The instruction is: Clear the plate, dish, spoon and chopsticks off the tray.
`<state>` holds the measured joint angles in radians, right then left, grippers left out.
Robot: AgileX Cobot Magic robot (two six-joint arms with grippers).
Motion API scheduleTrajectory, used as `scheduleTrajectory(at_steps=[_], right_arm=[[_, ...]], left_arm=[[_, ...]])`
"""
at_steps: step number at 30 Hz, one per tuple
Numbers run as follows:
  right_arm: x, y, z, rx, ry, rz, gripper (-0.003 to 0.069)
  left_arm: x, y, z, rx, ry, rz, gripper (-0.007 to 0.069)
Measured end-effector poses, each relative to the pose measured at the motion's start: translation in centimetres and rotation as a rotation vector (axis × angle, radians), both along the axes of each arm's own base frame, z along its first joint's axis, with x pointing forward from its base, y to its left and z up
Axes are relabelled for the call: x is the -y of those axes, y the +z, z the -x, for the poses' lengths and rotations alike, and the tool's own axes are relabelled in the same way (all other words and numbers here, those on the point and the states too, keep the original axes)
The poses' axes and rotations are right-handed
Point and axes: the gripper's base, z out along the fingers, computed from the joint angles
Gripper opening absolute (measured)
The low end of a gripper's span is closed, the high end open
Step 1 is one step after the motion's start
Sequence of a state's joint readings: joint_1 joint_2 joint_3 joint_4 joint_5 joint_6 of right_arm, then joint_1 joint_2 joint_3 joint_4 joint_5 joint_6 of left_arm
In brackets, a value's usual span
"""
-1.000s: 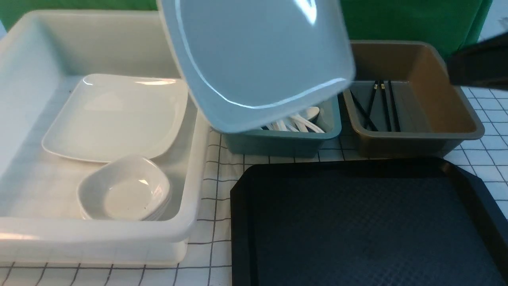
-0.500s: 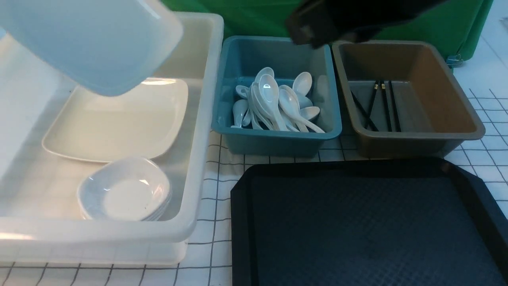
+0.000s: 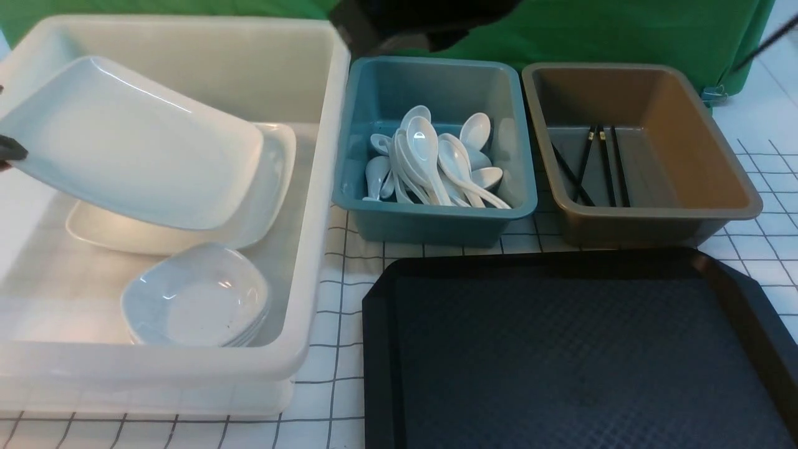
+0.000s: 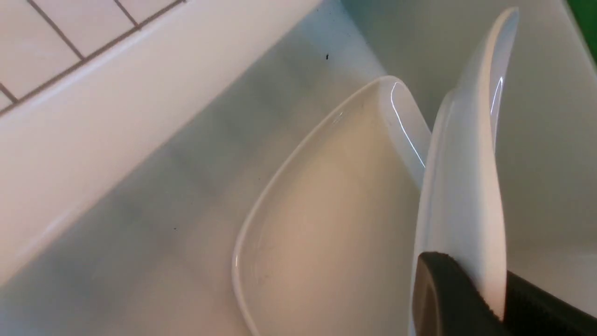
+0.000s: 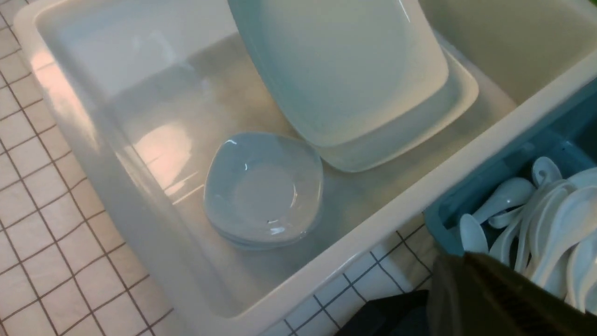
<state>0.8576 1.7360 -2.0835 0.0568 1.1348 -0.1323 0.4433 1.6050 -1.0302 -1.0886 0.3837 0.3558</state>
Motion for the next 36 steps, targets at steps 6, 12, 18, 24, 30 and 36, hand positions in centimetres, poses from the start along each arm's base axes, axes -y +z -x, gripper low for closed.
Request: scheduleTrajectory(at_steps=[6, 12, 18, 24, 30, 36], right_arm=[[-0.7, -0.2, -0.4, -0.005, 0.007, -0.024, 0.001], [-0.8, -0.1, -0.2, -0.013, 0.016, -0.046, 0.001], [-1.0, 0.0, 0.0, -0.043, 0.03, -0.069, 0.001], [-1.1, 0.0, 0.1, -0.056, 0.036, -0.076, 0.001], [-1.0, -0.3, 0.4, -0.085, 0.043, -0.055, 0.001], [-0.8, -0.6, 0.6, -0.118, 0.049, -0.022, 0.001]], left_arm=[[-0.3, -2.2, -1.0, -0.023, -0.031, -0.003, 0.0027], [-0.4, -4.8, -1.8, -0.068, -0.048, 0.057, 0.0027], [-0.4, -5.6, -2.1, -0.076, -0.082, 0.033, 0.0086], [-0.4, -5.9, -2.1, -0.084, -0.118, -0.004, 0.0274], [-0.3, -5.7, -2.1, -0.102, -0.191, -0.041, 0.0488], [0.0, -3.6, -3.1, -0.066, -0.298, -0.043, 0.0554]])
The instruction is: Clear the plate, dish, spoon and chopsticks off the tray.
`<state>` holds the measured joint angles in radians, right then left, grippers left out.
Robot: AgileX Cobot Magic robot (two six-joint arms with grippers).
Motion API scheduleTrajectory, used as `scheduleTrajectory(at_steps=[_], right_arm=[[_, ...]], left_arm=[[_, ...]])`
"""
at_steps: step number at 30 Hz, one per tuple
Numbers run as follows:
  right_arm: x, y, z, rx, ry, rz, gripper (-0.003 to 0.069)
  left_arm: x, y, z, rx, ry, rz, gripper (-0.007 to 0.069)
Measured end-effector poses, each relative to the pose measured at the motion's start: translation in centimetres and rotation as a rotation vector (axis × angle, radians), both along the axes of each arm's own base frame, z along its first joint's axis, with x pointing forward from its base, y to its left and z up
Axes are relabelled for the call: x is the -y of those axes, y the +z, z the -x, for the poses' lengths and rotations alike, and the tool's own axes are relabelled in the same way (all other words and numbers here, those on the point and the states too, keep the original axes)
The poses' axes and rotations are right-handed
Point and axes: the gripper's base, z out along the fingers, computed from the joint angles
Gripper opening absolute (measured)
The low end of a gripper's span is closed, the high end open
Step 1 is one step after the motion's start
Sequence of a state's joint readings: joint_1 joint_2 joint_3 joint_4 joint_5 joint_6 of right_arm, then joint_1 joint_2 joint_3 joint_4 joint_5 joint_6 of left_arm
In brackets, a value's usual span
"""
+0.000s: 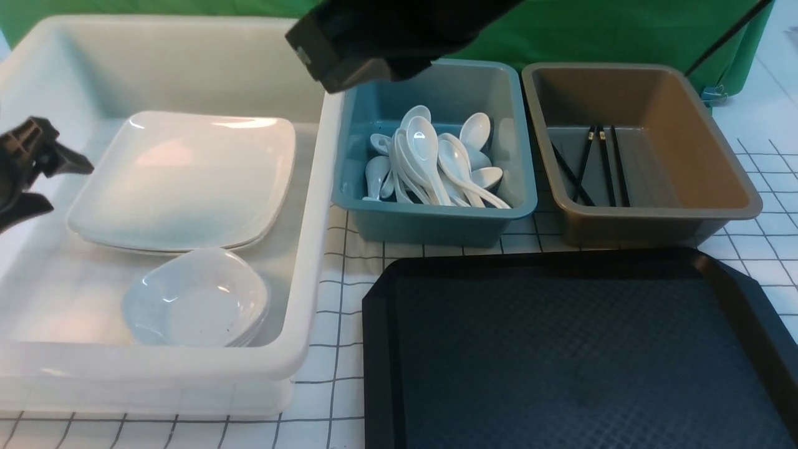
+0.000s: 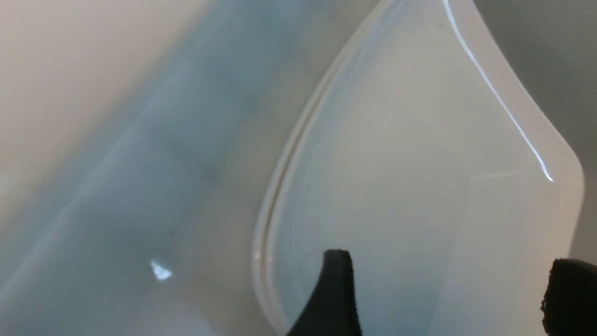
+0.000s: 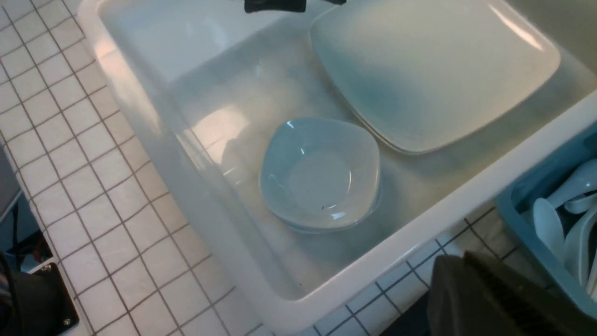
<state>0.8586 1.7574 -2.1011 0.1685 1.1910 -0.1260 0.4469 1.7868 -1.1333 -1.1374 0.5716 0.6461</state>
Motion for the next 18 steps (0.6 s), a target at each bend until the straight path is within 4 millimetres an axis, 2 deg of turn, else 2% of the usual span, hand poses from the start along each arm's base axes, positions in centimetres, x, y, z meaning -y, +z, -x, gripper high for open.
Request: scheduleTrajectory(at_steps=[4, 7, 9, 10, 12, 15, 16, 17, 18], right_arm=[[0.0, 0.0, 0.1, -0.006, 0.003, 0.001, 0.001], [0.6, 0.6, 0.3, 0.025, -0.007, -0.003, 0.001], [1.4, 1.5, 0.4, 0.073, -0.035, 0.001, 0.001], [2.1, 2.1, 0.5, 0.102, -0.064, 0.004, 0.001], [4.0, 3.7, 1.0, 0.172, -0.152, 0.01, 0.001], [7.2, 6.1, 1.9, 0.272, -0.291, 0.019, 0.001], [8.3, 6.9, 2.4, 0.301, -0.321, 0.01, 0.001], [8.6, 7.0, 2.5, 0.308, -0.327, 0.009, 0.001], [10.1, 7.9, 3.4, 0.341, -0.363, -0.001, 0.001]], left_arm=[[0.8, 2.2, -0.5, 0.035, -0.122, 0.044, 0.0494], [2.3, 5.4, -0.3, 0.091, -0.253, 0.046, 0.0325], [4.3, 8.2, 0.4, 0.138, -0.366, 0.008, 0.016], [5.1, 9.5, 0.9, 0.163, -0.396, -0.017, 0.0106], [8.2, 13.1, 2.8, 0.238, -0.506, -0.093, 0.003], [12.8, 17.8, 6.8, 0.361, -0.644, -0.201, 0.0002], [14.5, 19.1, 8.4, 0.402, -0.7, -0.243, -0.0001], [14.7, 19.1, 8.4, 0.4, -0.711, -0.246, -0.0001], [17.2, 20.8, 11.2, 0.452, -0.793, -0.306, -0.0003]])
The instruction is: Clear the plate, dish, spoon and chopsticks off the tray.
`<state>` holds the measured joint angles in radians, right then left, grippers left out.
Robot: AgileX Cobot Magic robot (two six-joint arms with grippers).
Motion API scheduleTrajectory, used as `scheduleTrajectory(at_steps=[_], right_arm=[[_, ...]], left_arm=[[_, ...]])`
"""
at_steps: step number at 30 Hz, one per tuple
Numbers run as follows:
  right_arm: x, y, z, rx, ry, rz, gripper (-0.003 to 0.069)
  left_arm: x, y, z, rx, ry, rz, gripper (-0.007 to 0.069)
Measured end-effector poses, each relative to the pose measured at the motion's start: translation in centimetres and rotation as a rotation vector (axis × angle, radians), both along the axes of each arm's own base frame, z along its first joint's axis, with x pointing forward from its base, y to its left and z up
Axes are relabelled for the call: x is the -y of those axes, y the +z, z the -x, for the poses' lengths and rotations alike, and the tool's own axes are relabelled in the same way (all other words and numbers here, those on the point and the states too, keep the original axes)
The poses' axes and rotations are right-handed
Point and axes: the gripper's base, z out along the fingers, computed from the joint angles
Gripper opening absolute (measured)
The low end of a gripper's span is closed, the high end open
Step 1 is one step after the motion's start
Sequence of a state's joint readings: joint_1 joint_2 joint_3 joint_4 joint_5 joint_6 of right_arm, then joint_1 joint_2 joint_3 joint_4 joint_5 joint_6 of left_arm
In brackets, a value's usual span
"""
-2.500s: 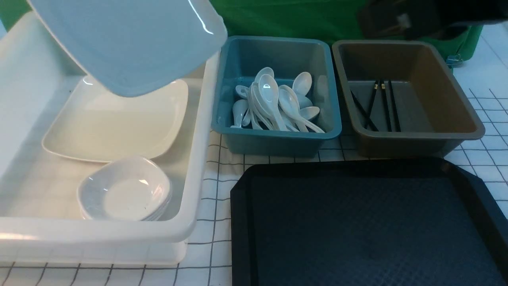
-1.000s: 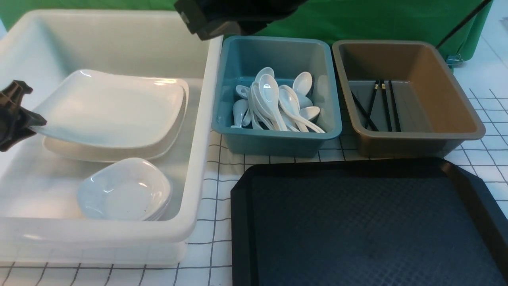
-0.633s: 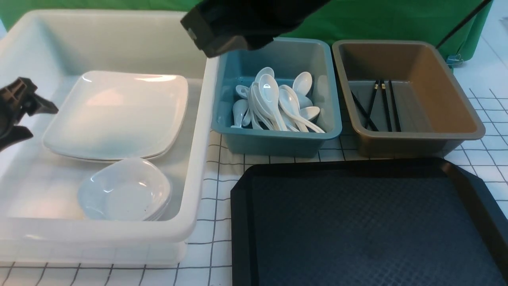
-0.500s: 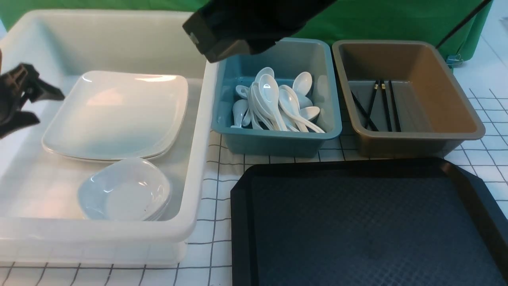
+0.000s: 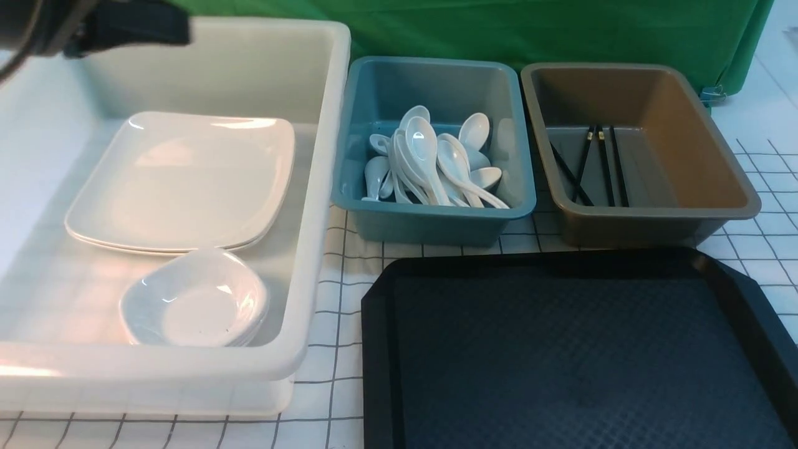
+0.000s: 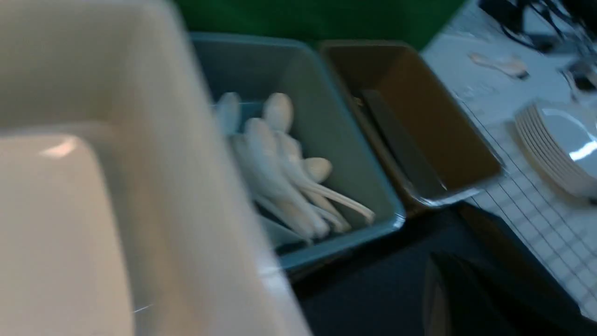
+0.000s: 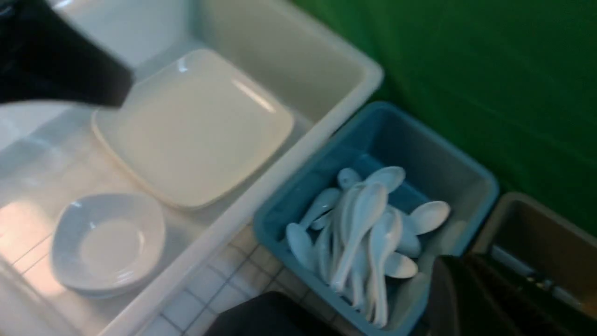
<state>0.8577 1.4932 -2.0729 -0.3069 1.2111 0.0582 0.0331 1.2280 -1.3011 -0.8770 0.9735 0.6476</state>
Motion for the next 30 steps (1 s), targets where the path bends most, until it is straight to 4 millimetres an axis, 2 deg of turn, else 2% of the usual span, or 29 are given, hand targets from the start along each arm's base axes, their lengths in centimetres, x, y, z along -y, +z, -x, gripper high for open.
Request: scheduleTrajectory(at_steps=[2, 4, 7, 8, 11, 13, 14, 15, 18, 19, 20, 21, 22, 23, 27, 30], right_arm=[[2.3, 1.1, 1.7, 0.038, -0.024, -0.024, 0.001], [4.0, 1.2, 3.0, 0.04, -0.041, -0.038, 0.001], [6.7, 0.0, 5.2, 0.021, -0.075, -0.044, 0.0006], [7.1, 0.3, 5.4, 0.031, -0.076, -0.052, 0.0006], [10.1, -3.0, 7.3, 0.064, -0.144, -0.068, 0.0006], [11.5, -5.4, 8.4, 0.11, -0.155, -0.117, 0.0006], [11.5, -5.4, 8.4, 0.11, -0.155, -0.117, 0.0006], [12.5, -7.6, 9.4, 0.148, -0.135, -0.18, 0.0006], [13.8, -12.2, 11.6, 0.241, -0.037, -0.295, 0.0006], [14.2, -12.3, 12.0, 0.256, -0.03, -0.311, 0.0006], [14.4, -13.8, 12.5, 0.276, 0.001, -0.328, 0.0006], [15.1, -15.5, 13.8, 0.348, 0.066, -0.398, 0.0006], [15.0, -15.8, 13.7, 0.348, 0.073, -0.398, 0.0006], [15.6, -17.2, 14.8, 0.403, 0.12, -0.453, 0.0006], [16.6, -19.4, 16.3, 0.474, 0.176, -0.536, 0.0006], [17.3, -19.7, 17.0, 0.497, 0.178, -0.578, 0.0006]], left_arm=[[2.1, 1.7, 3.5, 0.039, -0.057, -0.033, -0.0003], [3.1, 2.9, 7.0, 0.072, -0.081, -0.06, -0.0003], [3.0, 4.2, 11.5, 0.136, -0.073, -0.072, -0.0003], [3.0, 4.1, 11.5, 0.134, -0.072, -0.074, -0.0003], [1.4, 3.0, 15.6, 0.175, -0.001, -0.055, -0.0003], [0.4, 1.6, 16.7, 0.189, 0.057, -0.05, -0.0003], [0.3, 1.2, 17.0, 0.185, 0.065, -0.045, -0.0003], [-0.3, -0.1, 17.6, 0.193, 0.097, -0.047, -0.0003], [-1.2, -4.0, 18.6, 0.225, 0.15, -0.047, -0.0003], [-1.2, -4.2, 18.6, 0.235, 0.155, -0.042, -0.0003], [-1.4, -5.4, 18.7, 0.246, 0.164, -0.035, -0.0003], [-1.5, -7.4, 18.8, 0.254, 0.177, -0.024, -0.0003], [-1.5, -7.6, 18.8, 0.255, 0.178, -0.022, -0.0003], [-1.5, -9.7, 18.6, 0.265, 0.193, -0.006, -0.0003], [-1.4, -13.2, 17.8, 0.267, 0.222, 0.015, -0.0002], [-1.3, -14.5, 17.4, 0.278, 0.24, 0.032, -0.0002]])
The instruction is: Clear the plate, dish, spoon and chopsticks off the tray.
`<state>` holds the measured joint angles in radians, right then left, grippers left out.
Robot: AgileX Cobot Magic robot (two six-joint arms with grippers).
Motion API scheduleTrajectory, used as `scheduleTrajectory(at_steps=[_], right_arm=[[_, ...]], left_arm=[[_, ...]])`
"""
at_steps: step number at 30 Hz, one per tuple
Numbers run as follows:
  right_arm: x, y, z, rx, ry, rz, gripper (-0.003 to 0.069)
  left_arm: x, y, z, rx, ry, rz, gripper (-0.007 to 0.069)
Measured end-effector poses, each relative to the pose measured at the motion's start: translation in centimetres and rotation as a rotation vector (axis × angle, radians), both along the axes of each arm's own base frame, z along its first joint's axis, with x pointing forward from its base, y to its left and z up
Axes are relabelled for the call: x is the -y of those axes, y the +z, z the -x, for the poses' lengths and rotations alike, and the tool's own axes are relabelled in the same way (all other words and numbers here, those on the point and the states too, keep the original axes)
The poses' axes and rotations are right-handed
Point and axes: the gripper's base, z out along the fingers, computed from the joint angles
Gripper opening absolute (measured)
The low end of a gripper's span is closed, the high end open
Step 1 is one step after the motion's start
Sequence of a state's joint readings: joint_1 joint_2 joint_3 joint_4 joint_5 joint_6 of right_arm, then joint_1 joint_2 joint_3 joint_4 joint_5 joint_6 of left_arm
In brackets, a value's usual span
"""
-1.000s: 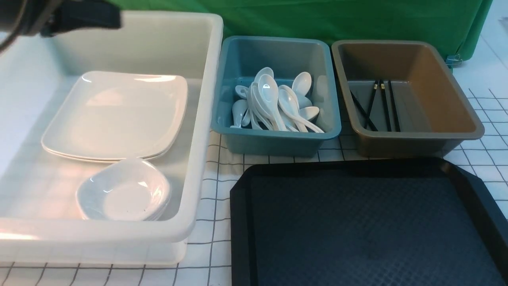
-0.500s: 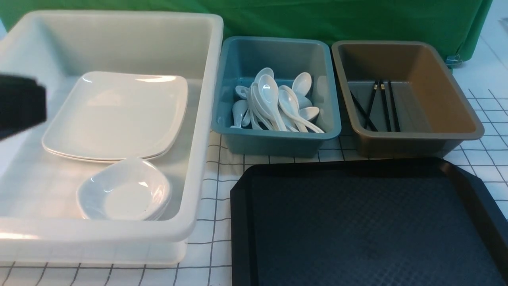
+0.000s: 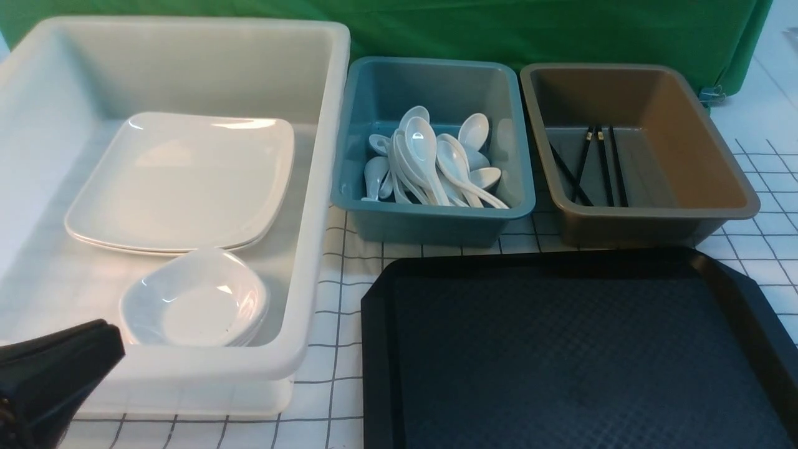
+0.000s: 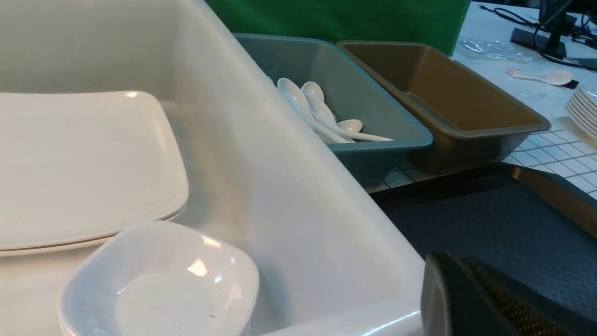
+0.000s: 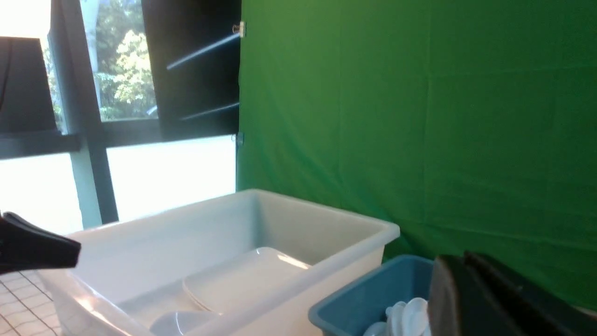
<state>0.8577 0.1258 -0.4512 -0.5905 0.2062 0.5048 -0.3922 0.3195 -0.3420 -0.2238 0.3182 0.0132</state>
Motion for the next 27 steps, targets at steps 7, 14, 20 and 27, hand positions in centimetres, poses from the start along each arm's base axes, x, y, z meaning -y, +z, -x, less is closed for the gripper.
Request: scheduleTrajectory(at_steps=[7, 14, 20, 27], right_arm=[[0.23, 0.04, 0.24, 0.004, 0.007, -0.025, 0.0013], [0.21, -0.02, 0.22, 0.003, 0.006, -0.024, 0.0027], [0.21, -0.02, 0.22, 0.003, 0.007, -0.024, 0.0046], [0.21, -0.02, 0.22, 0.003, 0.007, -0.024, 0.0062]], left_arm=[[-0.08, 0.08, -0.17, 0.053, 0.015, 0.023, -0.0001], [-0.08, 0.08, -0.19, 0.058, 0.017, 0.025, -0.0001], [-0.08, 0.08, -0.19, 0.058, 0.017, 0.025, 0.0], [-0.14, 0.05, -0.22, 0.071, 0.018, -0.006, -0.0001]])
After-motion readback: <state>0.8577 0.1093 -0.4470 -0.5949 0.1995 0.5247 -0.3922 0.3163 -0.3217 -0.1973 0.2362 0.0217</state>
